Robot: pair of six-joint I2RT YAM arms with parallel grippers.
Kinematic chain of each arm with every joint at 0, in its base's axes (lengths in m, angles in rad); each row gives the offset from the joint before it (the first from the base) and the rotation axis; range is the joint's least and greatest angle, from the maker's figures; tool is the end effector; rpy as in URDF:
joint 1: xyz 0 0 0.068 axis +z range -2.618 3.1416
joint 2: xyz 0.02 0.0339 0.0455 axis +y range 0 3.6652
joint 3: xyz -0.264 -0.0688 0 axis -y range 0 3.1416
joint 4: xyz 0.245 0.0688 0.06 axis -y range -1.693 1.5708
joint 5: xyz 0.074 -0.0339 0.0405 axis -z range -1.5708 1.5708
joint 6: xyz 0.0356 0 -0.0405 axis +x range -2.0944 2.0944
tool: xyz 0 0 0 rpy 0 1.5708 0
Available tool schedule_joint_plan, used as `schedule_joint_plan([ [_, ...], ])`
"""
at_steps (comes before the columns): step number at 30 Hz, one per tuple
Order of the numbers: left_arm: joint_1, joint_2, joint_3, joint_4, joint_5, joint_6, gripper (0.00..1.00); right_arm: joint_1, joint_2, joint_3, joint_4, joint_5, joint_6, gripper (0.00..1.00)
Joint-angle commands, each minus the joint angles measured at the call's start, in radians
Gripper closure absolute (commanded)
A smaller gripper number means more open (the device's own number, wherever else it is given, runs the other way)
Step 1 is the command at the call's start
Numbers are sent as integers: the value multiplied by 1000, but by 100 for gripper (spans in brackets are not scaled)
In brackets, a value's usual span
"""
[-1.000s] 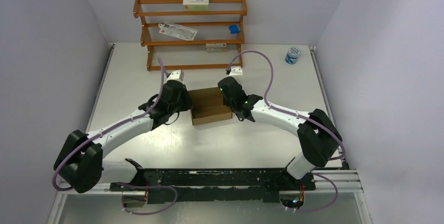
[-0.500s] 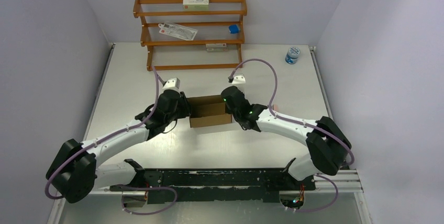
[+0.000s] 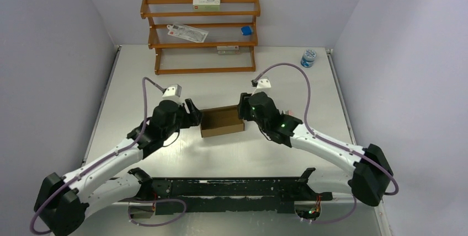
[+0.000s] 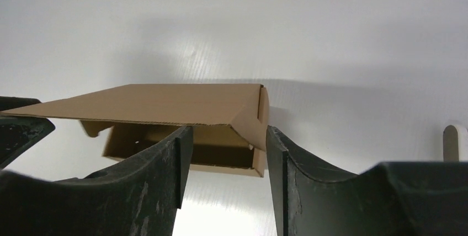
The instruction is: Fold the paper box
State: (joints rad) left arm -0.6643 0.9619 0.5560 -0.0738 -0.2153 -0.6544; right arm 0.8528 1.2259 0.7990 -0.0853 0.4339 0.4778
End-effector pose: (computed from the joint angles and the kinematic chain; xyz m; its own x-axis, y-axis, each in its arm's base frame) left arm 0.1734 -0.1261 0.2382 -0.5641 -0.3136 -0.7639 0.1383 0.8762 -0.4618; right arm 0.1897 0.1944 0.2630 -0.4897 0.0736 -0.8688 -0.2445 0.9449 0.2178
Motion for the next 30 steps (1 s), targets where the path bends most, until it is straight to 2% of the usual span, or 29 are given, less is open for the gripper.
schedule_joint_plan([
  [1,-8,-97,21,-115,45,3,28,5,-94,-5,-51,-57,-4,44],
  [7,-8,-211,63,-251,43,-6,23,3,-144,62,-131,-54,-39,40],
  [10,-7,-230,81,-253,-3,-7,22,-6,-112,113,-156,-21,-64,39],
  [14,-8,-183,106,-183,-15,5,24,-37,-47,143,-120,-46,-91,39],
  [18,-7,-94,160,-188,-54,43,25,-57,33,165,-131,-64,-92,39],
  [24,-8,-45,154,-150,-93,95,26,-63,69,100,-100,-101,-54,40],
  [30,-8,-24,84,-84,-7,82,33,-63,60,-6,-40,-184,-29,41],
])
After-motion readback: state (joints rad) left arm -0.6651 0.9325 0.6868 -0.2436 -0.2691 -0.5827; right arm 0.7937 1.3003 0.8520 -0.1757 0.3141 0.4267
